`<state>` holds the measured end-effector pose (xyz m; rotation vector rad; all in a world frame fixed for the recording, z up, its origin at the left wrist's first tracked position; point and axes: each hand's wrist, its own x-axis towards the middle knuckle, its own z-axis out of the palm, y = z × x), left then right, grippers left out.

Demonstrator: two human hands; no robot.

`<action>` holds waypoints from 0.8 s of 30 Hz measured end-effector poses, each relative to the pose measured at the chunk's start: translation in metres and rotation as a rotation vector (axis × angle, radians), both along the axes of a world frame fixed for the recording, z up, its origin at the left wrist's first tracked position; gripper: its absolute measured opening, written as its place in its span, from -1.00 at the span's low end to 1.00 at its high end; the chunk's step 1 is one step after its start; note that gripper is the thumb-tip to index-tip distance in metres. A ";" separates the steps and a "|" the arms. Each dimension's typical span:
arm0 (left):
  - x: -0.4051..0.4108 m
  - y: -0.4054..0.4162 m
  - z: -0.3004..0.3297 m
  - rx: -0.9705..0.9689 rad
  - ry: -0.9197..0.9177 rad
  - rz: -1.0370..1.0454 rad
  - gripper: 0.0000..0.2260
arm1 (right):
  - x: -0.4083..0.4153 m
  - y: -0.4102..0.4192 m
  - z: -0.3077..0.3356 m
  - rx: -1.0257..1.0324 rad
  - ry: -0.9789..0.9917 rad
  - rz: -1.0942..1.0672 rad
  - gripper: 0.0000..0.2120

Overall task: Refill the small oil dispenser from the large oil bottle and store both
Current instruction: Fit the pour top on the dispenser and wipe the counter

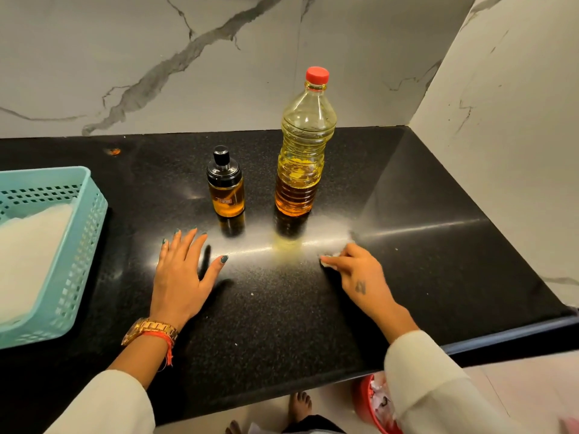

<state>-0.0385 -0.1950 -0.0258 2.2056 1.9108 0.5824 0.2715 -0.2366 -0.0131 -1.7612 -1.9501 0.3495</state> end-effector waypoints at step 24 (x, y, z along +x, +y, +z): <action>0.002 0.002 0.000 0.000 0.021 0.000 -0.26 | 0.035 0.039 0.007 0.015 -0.065 -0.275 -0.79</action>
